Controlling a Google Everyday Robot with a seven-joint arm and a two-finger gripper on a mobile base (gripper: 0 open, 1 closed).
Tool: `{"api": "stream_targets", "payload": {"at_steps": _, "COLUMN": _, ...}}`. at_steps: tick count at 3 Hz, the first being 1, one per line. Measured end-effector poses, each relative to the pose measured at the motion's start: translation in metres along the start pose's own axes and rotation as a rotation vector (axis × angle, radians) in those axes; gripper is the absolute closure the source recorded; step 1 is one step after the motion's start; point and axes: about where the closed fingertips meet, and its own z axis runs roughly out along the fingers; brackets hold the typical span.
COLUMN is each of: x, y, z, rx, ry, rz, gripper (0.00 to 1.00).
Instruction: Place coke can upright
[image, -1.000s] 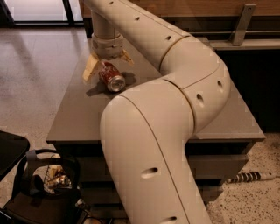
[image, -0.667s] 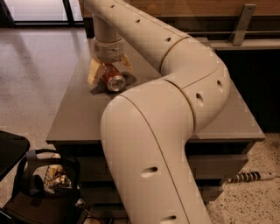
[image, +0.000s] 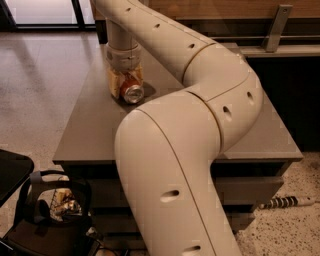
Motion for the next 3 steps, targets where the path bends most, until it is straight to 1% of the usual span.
{"api": "stream_targets", "payload": {"at_steps": 1, "x": -0.002, "y": 0.0, "z": 0.0, "rx": 0.0, "ry": -0.006, "rz": 0.0, "gripper": 0.84}}
{"api": "stream_targets", "payload": {"at_steps": 2, "x": -0.002, "y": 0.0, "z": 0.0, "rx": 0.0, "ry": -0.005, "rz": 0.0, "gripper": 1.0}}
{"api": "stream_targets", "payload": {"at_steps": 3, "x": -0.005, "y": -0.002, "z": -0.014, "rx": 0.025, "ry": -0.063, "rz": -0.019, "gripper": 1.0}}
